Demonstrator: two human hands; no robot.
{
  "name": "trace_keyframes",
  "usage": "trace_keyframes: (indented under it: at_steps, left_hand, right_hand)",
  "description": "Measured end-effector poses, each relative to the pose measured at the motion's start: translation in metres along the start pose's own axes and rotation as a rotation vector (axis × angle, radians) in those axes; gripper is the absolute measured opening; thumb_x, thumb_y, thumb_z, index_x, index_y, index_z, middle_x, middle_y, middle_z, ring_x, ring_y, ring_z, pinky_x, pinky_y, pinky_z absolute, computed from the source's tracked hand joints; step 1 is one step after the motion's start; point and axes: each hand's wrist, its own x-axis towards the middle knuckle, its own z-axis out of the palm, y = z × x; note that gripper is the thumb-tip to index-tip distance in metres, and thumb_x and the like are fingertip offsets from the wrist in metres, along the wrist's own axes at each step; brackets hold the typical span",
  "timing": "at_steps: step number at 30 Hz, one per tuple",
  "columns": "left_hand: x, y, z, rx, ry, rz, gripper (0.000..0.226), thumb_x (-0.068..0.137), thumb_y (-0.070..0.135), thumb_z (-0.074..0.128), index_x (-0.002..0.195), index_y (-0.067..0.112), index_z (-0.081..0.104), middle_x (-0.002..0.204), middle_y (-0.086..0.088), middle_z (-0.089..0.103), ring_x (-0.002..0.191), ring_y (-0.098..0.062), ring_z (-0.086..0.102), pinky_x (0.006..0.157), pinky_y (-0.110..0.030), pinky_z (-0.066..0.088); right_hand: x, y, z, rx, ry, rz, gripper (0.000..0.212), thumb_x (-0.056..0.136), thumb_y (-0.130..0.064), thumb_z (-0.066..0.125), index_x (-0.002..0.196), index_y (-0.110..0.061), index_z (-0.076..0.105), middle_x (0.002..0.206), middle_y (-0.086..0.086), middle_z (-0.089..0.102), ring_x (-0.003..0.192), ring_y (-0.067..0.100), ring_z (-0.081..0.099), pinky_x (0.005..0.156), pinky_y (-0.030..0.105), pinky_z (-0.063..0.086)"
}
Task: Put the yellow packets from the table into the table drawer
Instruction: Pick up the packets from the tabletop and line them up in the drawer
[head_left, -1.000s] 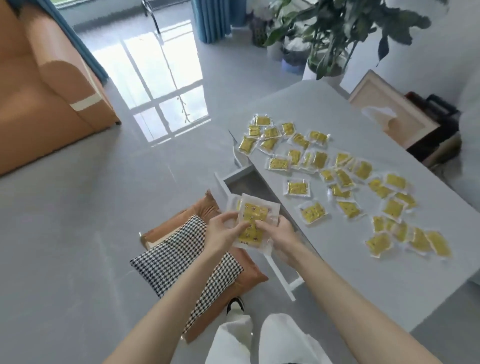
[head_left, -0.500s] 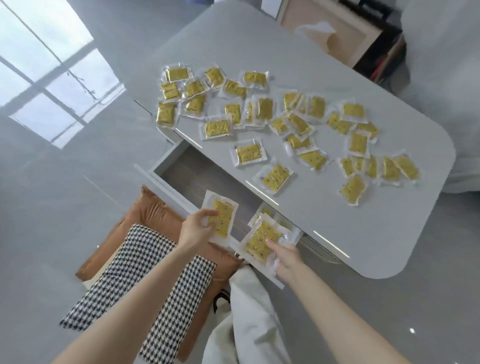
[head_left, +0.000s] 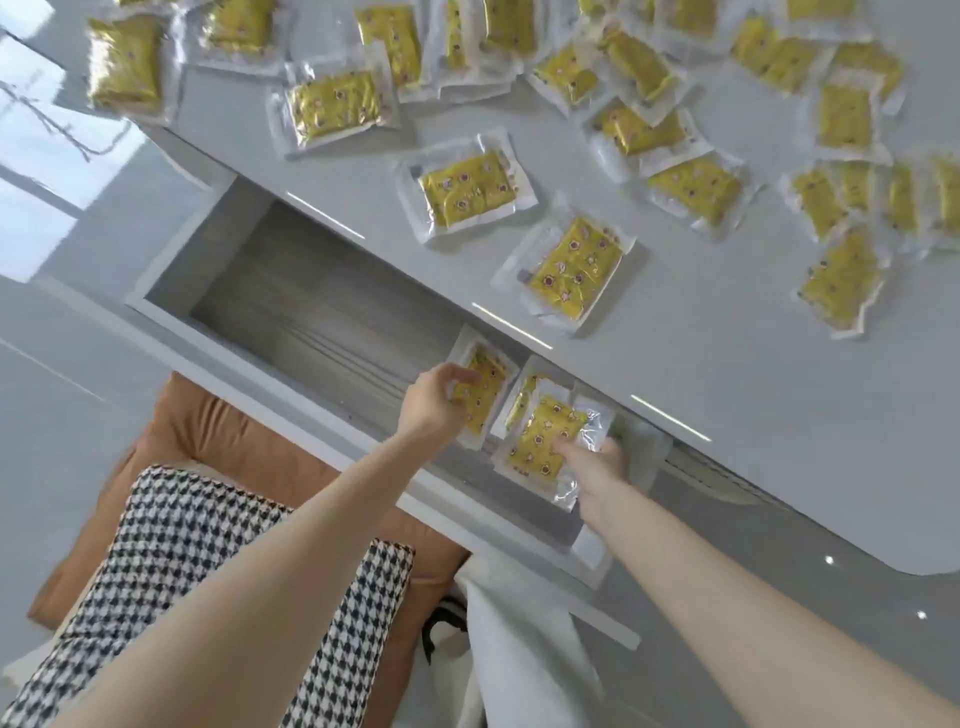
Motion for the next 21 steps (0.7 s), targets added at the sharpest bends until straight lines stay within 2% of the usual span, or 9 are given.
trace_keyframes:
  at_steps: [2, 4, 7, 12, 13, 15, 17, 19, 21]
  left_hand:
    - [0.020, -0.007, 0.011, 0.012, -0.010, -0.003, 0.044, 0.090, -0.006, 0.045, 0.117, 0.025, 0.061, 0.145, -0.001, 0.044, 0.127, -0.022, 0.048, 0.064, -0.015, 0.046]
    - [0.035, -0.010, 0.018, 0.007, -0.003, 0.006, 0.047, 0.089, -0.007, 0.045, 0.118, 0.025, 0.061, 0.144, 0.000, 0.046, 0.128, -0.020, 0.047, 0.064, -0.010, 0.044]
    - [0.051, -0.012, 0.026, -0.013, -0.007, 0.054, 0.051, 0.087, -0.011, 0.043, 0.120, 0.023, 0.061, 0.138, 0.000, 0.051, 0.128, -0.020, 0.047, 0.080, -0.019, 0.042]
    - [0.062, -0.019, 0.035, 0.030, -0.014, 0.087, 0.053, 0.085, -0.008, 0.048, 0.126, 0.026, 0.055, 0.140, -0.003, 0.040, 0.127, -0.021, 0.042, 0.077, -0.012, 0.041]
    - [0.063, -0.021, 0.036, 0.052, -0.005, 0.092, 0.055, 0.083, -0.007, 0.052, 0.126, 0.027, 0.055, 0.141, -0.003, 0.038, 0.128, -0.022, 0.040, 0.083, -0.015, 0.041]
    - [0.061, -0.028, 0.036, 0.097, 0.020, 0.092, 0.058, 0.080, -0.004, 0.060, 0.127, 0.030, 0.054, 0.144, -0.002, 0.032, 0.133, -0.023, 0.033, 0.104, -0.033, 0.039]
    - [0.054, -0.033, 0.036, 0.114, 0.043, 0.064, 0.063, 0.079, -0.003, 0.061, 0.129, 0.033, 0.052, 0.149, -0.001, 0.025, 0.138, -0.025, 0.024, 0.110, -0.048, 0.032]
    - [0.044, -0.032, 0.035, 0.061, 0.057, 0.001, 0.063, 0.082, -0.003, 0.057, 0.133, 0.034, 0.049, 0.151, -0.002, 0.020, 0.139, -0.027, 0.018, 0.110, -0.043, 0.031]
    - [0.038, -0.029, 0.036, -0.067, 0.051, -0.125, 0.064, 0.085, -0.002, 0.053, 0.136, 0.035, 0.044, 0.148, -0.004, 0.019, 0.136, -0.028, 0.021, 0.102, -0.032, 0.035]
  right_hand:
    - [0.013, -0.001, 0.012, 0.005, 0.035, -0.012, 0.066, 0.085, -0.020, 0.072, 0.142, -0.010, 0.040, 0.139, 0.010, 0.051, 0.123, 0.028, 0.052, 0.092, 0.031, 0.041]
    - [0.023, -0.004, 0.022, -0.025, 0.078, -0.026, 0.066, 0.085, -0.025, 0.071, 0.142, -0.014, 0.040, 0.139, 0.009, 0.050, 0.123, 0.028, 0.051, 0.095, 0.035, 0.042]
    - [0.035, -0.009, 0.031, -0.083, 0.126, -0.060, 0.065, 0.087, -0.032, 0.068, 0.143, -0.019, 0.039, 0.140, 0.004, 0.049, 0.121, 0.029, 0.052, 0.098, 0.037, 0.045]
    - [0.040, -0.008, 0.039, -0.164, 0.226, -0.147, 0.066, 0.090, -0.023, 0.065, 0.147, -0.016, 0.033, 0.148, 0.005, 0.042, 0.128, 0.029, 0.049, 0.102, 0.038, 0.045]
    - [0.039, -0.007, 0.040, -0.178, 0.237, -0.185, 0.064, 0.090, -0.019, 0.064, 0.146, -0.015, 0.034, 0.147, 0.006, 0.042, 0.128, 0.029, 0.049, 0.102, 0.038, 0.044]
    - [0.038, -0.002, 0.040, -0.213, 0.248, -0.262, 0.057, 0.088, -0.010, 0.063, 0.141, -0.013, 0.041, 0.140, 0.010, 0.049, 0.123, 0.030, 0.052, 0.100, 0.040, 0.047]
    - [0.030, 0.005, 0.036, -0.301, 0.225, -0.332, 0.057, 0.087, -0.003, 0.061, 0.140, -0.012, 0.040, 0.138, 0.012, 0.048, 0.124, 0.029, 0.051, 0.101, 0.039, 0.046]
    - [0.018, 0.011, 0.030, -0.451, 0.164, -0.439, 0.065, 0.089, 0.001, 0.057, 0.146, -0.013, 0.031, 0.145, 0.012, 0.038, 0.133, 0.027, 0.040, 0.103, 0.032, 0.039]
    - [0.006, 0.019, 0.025, -0.680, 0.131, -0.631, 0.072, 0.087, -0.001, 0.060, 0.149, -0.014, 0.026, 0.153, 0.013, 0.024, 0.139, 0.028, 0.026, 0.105, 0.032, 0.035]
